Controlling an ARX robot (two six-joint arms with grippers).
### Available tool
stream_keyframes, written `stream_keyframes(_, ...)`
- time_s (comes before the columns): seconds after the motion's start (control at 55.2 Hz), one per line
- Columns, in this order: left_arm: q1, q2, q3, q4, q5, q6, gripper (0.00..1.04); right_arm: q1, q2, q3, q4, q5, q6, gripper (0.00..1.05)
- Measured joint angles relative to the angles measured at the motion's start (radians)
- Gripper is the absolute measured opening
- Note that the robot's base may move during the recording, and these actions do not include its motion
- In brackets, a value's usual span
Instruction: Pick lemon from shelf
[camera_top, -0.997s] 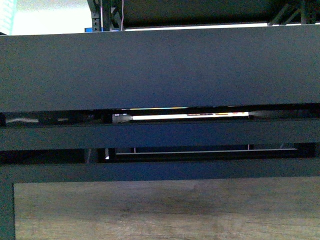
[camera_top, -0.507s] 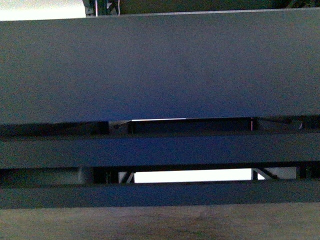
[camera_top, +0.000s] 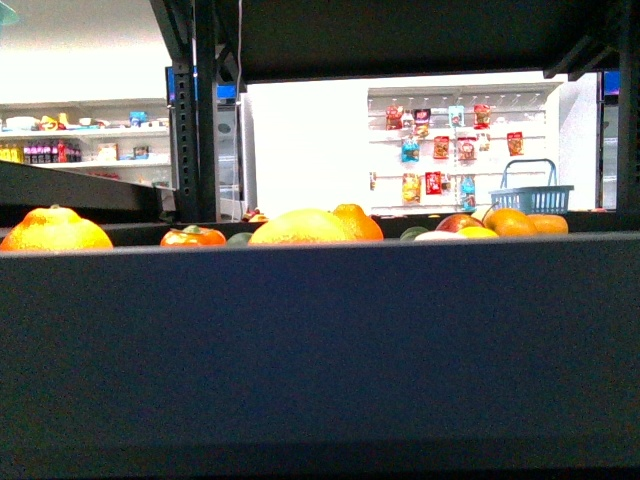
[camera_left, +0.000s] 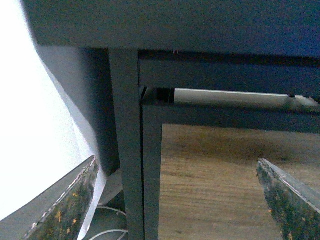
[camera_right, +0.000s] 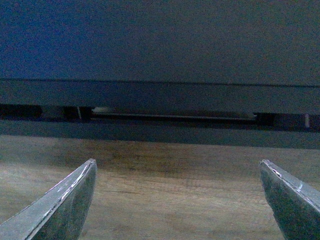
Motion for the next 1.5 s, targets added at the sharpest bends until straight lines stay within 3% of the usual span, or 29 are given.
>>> stream_keyframes(1.504, 0.000, 0.000, 0.000, 0.000, 0.000, 0.000, 0.97, 0.000, 0.000, 0.000, 0.000, 0.000, 0.000, 0.97)
